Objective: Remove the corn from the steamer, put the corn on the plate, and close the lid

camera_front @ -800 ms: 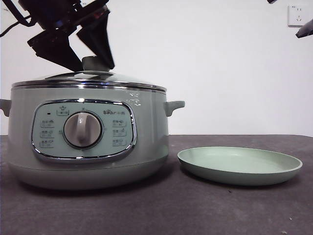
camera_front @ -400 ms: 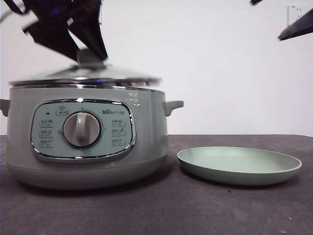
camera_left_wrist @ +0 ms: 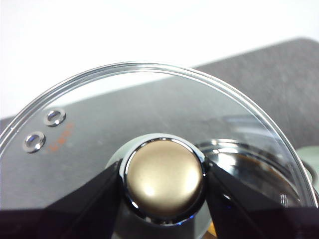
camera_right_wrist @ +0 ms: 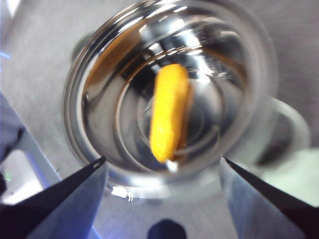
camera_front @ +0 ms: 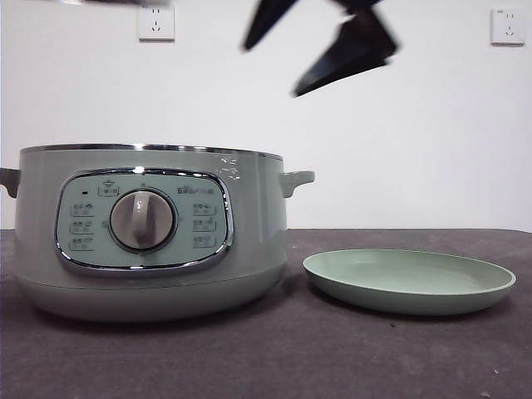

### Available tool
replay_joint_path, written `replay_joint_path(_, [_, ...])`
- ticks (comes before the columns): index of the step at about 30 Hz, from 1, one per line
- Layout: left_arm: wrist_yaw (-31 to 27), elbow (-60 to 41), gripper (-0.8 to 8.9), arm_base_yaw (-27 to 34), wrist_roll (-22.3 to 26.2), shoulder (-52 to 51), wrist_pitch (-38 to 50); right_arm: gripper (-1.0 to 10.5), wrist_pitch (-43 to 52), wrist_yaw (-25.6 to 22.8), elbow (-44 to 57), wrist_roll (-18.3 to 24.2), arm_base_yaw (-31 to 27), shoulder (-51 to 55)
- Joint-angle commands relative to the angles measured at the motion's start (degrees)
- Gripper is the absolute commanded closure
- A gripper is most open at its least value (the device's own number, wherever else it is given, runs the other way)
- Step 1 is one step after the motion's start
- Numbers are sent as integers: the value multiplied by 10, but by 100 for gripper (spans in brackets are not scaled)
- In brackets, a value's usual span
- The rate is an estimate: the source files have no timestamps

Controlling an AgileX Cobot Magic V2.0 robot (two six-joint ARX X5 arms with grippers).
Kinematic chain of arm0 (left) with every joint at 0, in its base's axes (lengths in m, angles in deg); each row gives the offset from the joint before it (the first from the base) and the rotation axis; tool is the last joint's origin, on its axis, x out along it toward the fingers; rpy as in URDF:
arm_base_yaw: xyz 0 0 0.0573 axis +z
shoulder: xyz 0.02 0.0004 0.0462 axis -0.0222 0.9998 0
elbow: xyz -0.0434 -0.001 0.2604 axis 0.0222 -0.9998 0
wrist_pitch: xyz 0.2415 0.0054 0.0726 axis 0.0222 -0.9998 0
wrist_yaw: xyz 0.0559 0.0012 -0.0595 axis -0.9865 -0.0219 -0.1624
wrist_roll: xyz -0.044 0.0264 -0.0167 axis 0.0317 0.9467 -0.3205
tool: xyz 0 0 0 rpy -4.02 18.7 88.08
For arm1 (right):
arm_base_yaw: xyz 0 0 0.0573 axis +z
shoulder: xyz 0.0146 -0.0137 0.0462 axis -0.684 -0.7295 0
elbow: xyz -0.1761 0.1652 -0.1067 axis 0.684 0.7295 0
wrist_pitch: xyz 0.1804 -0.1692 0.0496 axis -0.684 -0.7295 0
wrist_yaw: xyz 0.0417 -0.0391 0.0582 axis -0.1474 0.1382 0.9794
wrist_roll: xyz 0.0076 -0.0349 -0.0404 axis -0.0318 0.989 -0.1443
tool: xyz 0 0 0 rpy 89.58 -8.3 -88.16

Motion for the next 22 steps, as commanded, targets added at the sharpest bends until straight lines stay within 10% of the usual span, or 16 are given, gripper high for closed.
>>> replay_joint_path(1, [-26, 4, 822, -1, 4, -39, 17, 568, -25, -35, -68, 31, 23, -70])
replay_joint_path(22, [-101, 4, 822, -1, 8, -129, -25, 567, -107, -160, -308, 109, 115, -375])
